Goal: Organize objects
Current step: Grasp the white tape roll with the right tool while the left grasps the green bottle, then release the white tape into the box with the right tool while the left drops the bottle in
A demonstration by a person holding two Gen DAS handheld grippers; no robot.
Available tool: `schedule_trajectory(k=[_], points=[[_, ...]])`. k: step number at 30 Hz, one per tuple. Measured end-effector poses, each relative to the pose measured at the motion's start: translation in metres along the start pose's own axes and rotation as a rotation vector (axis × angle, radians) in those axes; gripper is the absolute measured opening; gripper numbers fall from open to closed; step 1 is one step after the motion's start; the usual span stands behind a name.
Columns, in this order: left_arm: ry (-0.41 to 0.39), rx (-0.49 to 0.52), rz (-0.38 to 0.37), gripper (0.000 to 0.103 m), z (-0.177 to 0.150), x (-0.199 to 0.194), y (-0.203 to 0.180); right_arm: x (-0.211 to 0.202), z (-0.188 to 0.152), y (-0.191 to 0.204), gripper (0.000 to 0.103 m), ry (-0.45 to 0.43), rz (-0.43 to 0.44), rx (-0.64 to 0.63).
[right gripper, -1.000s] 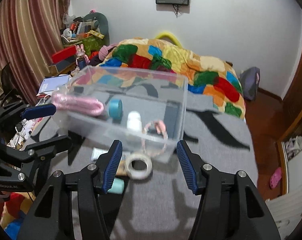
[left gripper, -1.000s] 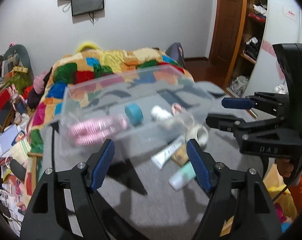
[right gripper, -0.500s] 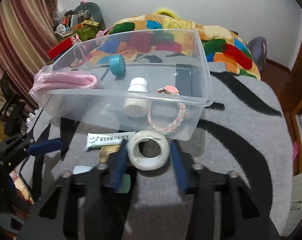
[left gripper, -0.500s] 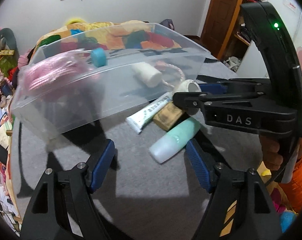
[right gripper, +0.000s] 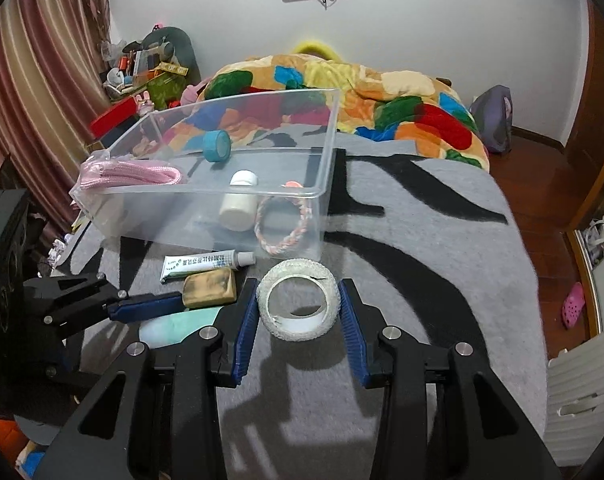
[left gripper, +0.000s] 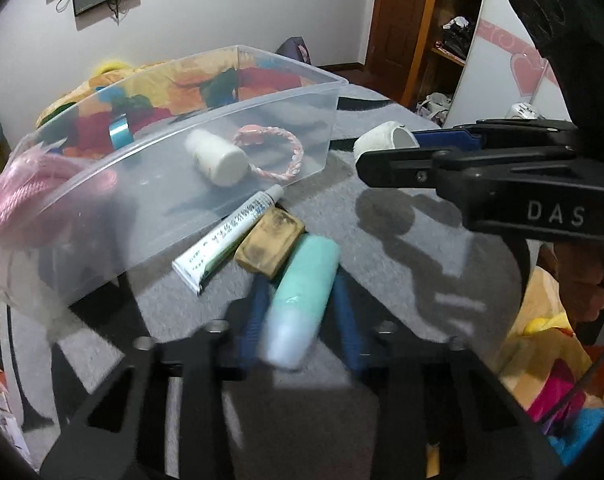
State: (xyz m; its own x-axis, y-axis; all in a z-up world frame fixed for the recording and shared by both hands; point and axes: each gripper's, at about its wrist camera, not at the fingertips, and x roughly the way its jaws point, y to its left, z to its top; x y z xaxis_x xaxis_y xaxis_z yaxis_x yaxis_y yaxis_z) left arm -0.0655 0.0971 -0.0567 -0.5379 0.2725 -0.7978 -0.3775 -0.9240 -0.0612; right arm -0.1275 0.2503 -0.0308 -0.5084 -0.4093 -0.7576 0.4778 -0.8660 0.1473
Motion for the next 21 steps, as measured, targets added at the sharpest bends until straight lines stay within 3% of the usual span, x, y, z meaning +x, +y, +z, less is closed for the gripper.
schedule_trajectory(k=[9, 21], points=[[-0.078, -0.033, 0.039, 0.025, -0.005, -0.028, 0.004, -0.016, -0.007, 0.004, 0.036, -0.033, 0.019, 0.005], [-0.25, -0.098, 0.074, 0.025, 0.04, -0.079, 0.034, -0.045, 0.032, 0.019, 0.036, -0.167, 0.038, -0.003]])
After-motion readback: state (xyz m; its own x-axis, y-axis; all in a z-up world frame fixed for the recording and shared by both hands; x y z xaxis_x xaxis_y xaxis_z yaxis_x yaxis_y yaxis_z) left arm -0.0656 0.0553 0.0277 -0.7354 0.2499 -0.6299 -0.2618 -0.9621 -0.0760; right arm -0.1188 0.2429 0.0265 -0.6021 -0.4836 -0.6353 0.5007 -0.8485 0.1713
